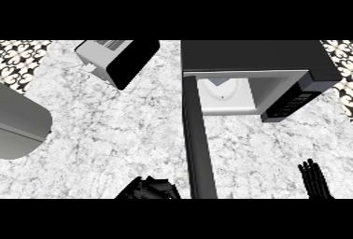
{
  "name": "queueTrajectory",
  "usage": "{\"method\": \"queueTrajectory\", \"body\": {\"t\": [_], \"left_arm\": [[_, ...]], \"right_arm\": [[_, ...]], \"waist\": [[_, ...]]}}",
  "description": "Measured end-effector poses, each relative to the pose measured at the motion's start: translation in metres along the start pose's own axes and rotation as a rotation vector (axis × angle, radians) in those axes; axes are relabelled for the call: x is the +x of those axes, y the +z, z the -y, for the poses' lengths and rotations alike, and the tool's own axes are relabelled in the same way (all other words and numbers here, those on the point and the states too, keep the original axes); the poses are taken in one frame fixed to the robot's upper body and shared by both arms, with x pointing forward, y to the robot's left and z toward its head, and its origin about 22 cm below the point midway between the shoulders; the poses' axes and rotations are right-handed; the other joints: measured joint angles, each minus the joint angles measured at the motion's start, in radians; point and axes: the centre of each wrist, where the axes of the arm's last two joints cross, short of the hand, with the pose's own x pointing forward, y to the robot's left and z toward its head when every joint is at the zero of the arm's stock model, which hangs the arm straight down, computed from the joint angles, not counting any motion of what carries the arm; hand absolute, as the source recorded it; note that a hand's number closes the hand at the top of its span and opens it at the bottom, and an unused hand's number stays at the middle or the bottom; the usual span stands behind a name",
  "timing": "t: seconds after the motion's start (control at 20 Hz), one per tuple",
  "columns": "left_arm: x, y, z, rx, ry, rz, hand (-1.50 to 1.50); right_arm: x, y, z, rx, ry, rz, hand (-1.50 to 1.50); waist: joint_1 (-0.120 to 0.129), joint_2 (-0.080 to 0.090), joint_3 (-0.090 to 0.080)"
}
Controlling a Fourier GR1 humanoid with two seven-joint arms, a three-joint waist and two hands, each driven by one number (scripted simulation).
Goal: Pick up the milk, place it into the microwave and close the microwave
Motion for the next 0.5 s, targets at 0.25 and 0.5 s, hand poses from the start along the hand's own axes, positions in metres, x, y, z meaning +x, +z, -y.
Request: {"method": "queueTrajectory", "body": {"t": [0.25,0.5], "left_arm": [[-0.01,-0.029,0.018,-0.13,0.005,-0.028,1.5],[-0.019,-0.055,0.049,-0.191,-0.046,-0.005,1.5]], "right_arm": [[0.015,0.023,0.016,-0.012,0.008,0.004,-1.5],[0.031,0.029,0.021,-0.004,-0.004,0.033,-1.5]], "waist": [[-0.002,0.0,0.0],[-0.004,-0.001,0.0]]}}
